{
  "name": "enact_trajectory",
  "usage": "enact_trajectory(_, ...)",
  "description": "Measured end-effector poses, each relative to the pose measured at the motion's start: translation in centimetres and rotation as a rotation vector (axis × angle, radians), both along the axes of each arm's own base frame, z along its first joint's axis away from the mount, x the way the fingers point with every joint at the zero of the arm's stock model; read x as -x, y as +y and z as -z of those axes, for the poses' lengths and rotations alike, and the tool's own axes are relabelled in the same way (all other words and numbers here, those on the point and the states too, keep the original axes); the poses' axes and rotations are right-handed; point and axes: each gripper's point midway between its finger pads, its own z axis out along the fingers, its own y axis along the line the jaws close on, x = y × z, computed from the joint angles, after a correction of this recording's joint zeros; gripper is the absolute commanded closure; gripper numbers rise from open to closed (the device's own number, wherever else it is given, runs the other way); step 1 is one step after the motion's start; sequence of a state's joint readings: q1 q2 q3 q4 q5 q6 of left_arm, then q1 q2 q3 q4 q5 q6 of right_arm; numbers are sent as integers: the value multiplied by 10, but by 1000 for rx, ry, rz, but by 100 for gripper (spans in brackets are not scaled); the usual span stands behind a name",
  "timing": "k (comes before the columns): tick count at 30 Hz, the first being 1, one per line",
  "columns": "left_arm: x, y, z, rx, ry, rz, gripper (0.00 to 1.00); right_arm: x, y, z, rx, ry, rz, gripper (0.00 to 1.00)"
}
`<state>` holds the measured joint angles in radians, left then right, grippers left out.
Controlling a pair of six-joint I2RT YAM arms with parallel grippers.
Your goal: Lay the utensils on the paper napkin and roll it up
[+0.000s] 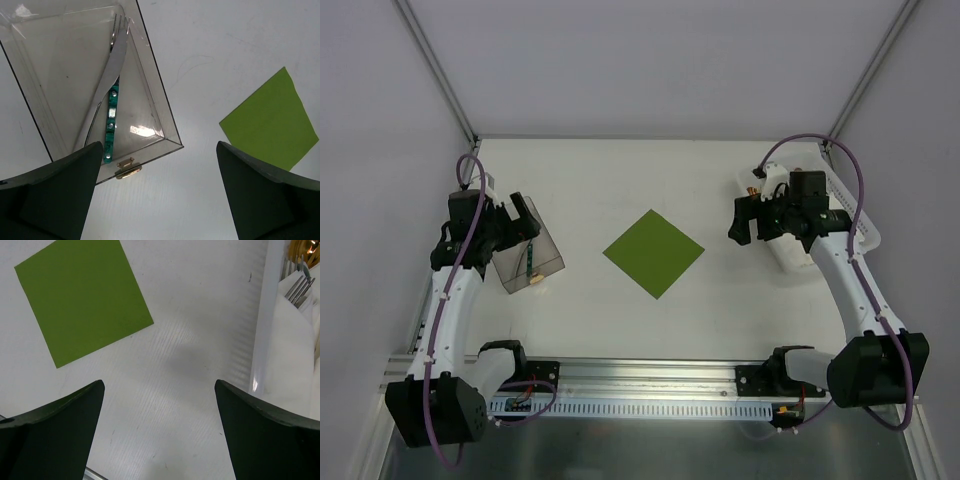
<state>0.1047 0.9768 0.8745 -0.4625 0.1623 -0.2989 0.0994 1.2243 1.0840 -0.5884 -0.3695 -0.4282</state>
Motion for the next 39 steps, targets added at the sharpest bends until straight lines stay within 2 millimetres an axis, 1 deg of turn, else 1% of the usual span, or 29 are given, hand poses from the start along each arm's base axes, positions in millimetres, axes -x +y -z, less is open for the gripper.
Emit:
enact_trajectory(6, -1, 8, 0, -30, 14, -36, 1, 2, 10, 5, 10, 12, -32, 3)
enact_trajectory(10, -6, 20, -6, -74, 43, -75, 12, 3, 14, 9, 19, 23, -48, 3)
enact_trajectory(14, -19, 32, -7, -142, 88, -79, 37, 3, 16, 11, 22, 30, -56, 3)
enact_trajectory(15, -23, 35, -3, -161, 111, -76, 46, 3, 16, 13, 24, 35, -57, 3)
enact_trajectory(18, -36, 43, 11, -204, 192, -53, 55, 3, 17, 18, 26, 55, -61, 3)
enact_trajectory(21, -45, 47, 36, -231, 280, -17, 57, 3, 18, 23, 29, 73, -66, 3)
enact_trajectory(24, -46, 49, 58, -249, 359, 22, 58, 3, 18, 25, 32, 81, -68, 3)
enact_trajectory(27, -45, 51, 75, -254, 422, 50, 57, 3, 18, 27, 35, 87, -73, 3)
enact_trajectory(32, -45, 56, 94, -248, 483, 75, 59, 2, 19, 34, 41, 110, -81, 3)
enact_trajectory(39, -42, 54, 120, -214, 557, 124, 61, -3, 21, 37, 40, 130, -89, 3)
